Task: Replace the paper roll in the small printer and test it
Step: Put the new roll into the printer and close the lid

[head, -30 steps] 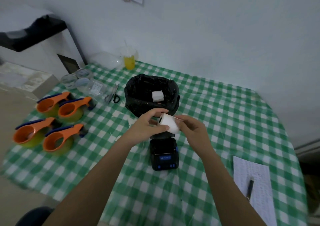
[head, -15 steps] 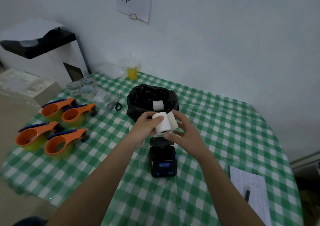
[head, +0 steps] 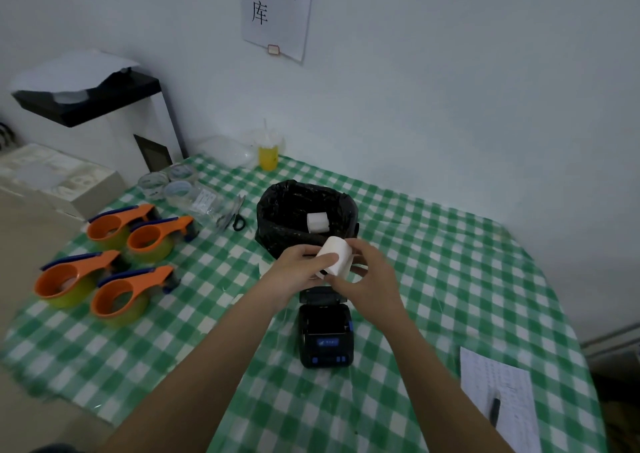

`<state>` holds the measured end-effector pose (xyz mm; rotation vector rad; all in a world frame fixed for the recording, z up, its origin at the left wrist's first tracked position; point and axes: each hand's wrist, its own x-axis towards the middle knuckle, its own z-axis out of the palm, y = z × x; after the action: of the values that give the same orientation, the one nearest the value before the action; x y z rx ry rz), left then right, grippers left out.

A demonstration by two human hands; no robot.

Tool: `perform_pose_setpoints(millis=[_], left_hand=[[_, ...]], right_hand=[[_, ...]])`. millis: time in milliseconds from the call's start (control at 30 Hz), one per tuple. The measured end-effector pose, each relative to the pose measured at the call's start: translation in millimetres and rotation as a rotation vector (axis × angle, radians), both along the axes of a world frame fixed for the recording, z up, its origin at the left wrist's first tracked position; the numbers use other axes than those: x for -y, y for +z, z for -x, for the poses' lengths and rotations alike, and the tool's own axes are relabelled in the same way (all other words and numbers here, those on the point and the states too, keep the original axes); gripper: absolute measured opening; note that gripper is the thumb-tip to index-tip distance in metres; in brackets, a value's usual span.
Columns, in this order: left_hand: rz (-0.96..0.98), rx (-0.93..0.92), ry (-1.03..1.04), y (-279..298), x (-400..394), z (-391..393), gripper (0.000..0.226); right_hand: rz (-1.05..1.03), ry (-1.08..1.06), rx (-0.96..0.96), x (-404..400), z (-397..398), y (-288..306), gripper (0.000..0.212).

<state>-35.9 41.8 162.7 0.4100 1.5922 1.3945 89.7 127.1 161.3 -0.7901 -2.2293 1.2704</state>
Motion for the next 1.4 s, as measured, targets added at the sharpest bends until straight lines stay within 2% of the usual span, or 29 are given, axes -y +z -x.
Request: perform_pose_setpoints(millis=[100, 167, 233, 300, 400, 567, 633, 767, 867, 967, 1033, 1100, 1167, 1233, 1400], left_hand=[[0.019, -0.033, -0.004, -2, -2, 2, 0.032], [0.035, -0.034, -0.017, -3, -3, 5, 0.028], [0.055, -0.011, -0.031, -5, -3, 9, 0.019], [0.071, 0.004, -0.07, -8, -3, 12, 0.013], [0.094, 0.011, -0.145, -15, -3, 11, 0.021], [0.114, 0.072, -0.222, -37, -2, 10, 0.035], [0.129, 0.067, -0.229, -51, -3, 6, 0.033], [0.171, 0.134, -0.196, -81, -3, -4, 0.017], [0.309, -0.024, -0.174, -105, -3, -6, 0.037], [0.45, -0.322, -0.121, -120, -3, -4, 0.031], [0.458, -0.449, -0.04, -126, -4, 0, 0.023], [0.412, -0.639, 0.027, -131, -2, 5, 0.018], [0.334, -0.827, 0.017, -138, 0, 9, 0.018], [0.281, -0.883, -0.025, -142, 0, 12, 0.021], [0.282, -0.815, -0.05, -156, -4, 18, 0.023]], right_hand=[[0.099, 0.153, 0.026, -6, -7, -1, 0.082], [0.043, 0.275, 0.091, -15, -13, -3, 0.081], [-0.172, 0.302, 0.138, -22, -16, -9, 0.056], [-0.435, 0.243, 0.108, -28, -15, -17, 0.025], [-0.601, 0.219, 0.086, -34, -11, -27, 0.008], [-0.493, 0.349, 0.186, -35, -12, -49, 0.002], [-0.483, 0.346, 0.182, -30, -15, -65, 0.002], [-0.513, 0.267, 0.198, -17, -21, -103, 0.022], [-0.472, 0.203, 0.257, -12, -24, -135, 0.023], [-0.418, 0.167, 0.288, -12, -22, -158, 0.01], [-0.389, 0.149, 0.307, -14, -18, -167, 0.004], [-0.376, 0.152, 0.315, -16, -13, -174, 0.007], [-0.385, 0.179, 0.328, -18, -8, -178, 0.006], [-0.381, 0.219, 0.352, -19, -5, -180, 0.005], [-0.345, 0.243, 0.414, -24, 2, -184, 0.006]])
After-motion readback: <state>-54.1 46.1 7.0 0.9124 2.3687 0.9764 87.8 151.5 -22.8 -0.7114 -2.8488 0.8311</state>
